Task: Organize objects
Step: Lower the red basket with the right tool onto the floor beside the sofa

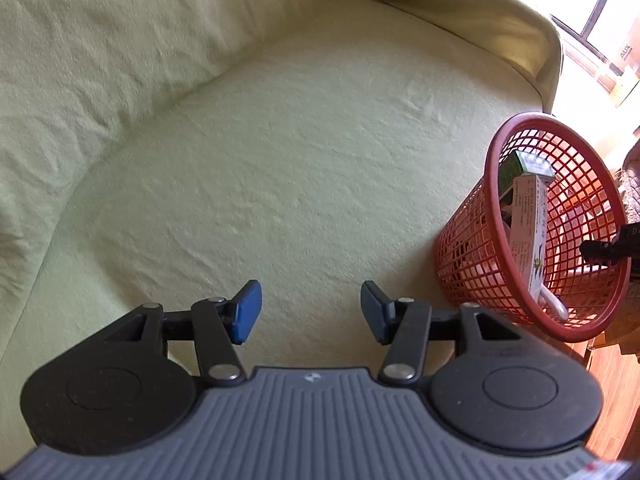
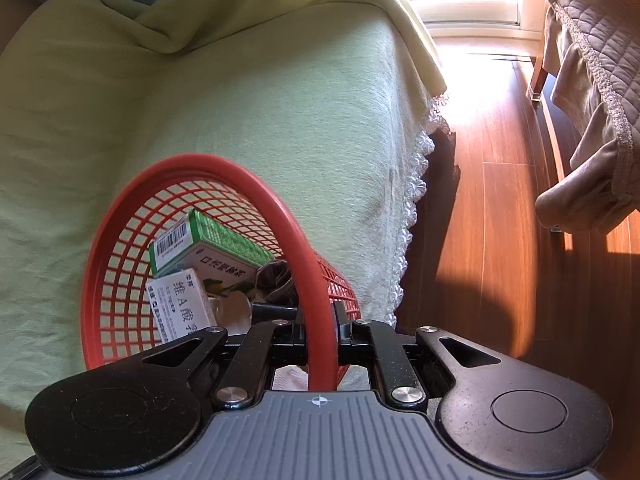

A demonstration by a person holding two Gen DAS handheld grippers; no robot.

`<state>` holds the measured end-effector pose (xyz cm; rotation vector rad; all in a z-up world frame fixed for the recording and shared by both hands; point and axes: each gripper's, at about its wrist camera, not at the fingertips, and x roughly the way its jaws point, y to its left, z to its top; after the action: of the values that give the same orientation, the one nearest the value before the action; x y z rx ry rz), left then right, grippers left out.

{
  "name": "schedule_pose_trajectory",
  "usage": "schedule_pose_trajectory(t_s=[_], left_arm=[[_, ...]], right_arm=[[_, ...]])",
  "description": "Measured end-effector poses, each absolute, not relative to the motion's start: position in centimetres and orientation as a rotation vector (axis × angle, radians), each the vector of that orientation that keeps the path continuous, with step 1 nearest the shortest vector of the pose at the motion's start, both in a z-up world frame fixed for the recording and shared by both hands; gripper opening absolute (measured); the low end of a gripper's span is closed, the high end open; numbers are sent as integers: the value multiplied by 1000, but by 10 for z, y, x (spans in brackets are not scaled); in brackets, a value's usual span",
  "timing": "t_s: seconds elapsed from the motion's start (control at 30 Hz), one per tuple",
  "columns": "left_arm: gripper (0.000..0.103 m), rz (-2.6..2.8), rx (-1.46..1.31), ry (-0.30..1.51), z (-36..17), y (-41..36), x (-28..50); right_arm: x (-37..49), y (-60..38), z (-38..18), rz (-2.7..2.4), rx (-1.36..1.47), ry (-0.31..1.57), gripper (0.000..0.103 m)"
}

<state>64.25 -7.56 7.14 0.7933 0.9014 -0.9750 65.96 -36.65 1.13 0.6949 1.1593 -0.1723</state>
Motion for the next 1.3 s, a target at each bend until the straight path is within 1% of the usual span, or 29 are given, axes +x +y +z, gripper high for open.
schedule_pose_trajectory(t_s=[0.23, 0.43, 0.6, 0.73, 0.9, 0.97, 1.13, 1.3], left_arm=[[50, -1001, 802, 937, 48, -39, 629], [50, -1054, 816, 928, 30, 3, 603], [50, -1085, 826, 946, 18, 46, 574], [51, -1093, 843, 961, 4, 79, 550], [51, -1064, 816, 992, -33, 123, 526], [51, -1045, 797, 993, -51, 138, 518], [51, -1012, 766, 966, -103, 170, 496], [51, -991, 750, 964, -169, 186, 480]], right_arm=[[613, -360, 14, -189, 693, 1170, 6], [550, -358, 10, -234, 711, 1160, 6], [492, -365, -5, -283, 746, 1192, 7], [453, -374, -27, -318, 755, 1242, 7], [418, -390, -72, -318, 742, 1289, 7], [410, -399, -99, -301, 742, 1295, 7], [403, -417, -173, -235, 730, 1288, 8], [408, -431, -255, -211, 730, 1287, 8]])
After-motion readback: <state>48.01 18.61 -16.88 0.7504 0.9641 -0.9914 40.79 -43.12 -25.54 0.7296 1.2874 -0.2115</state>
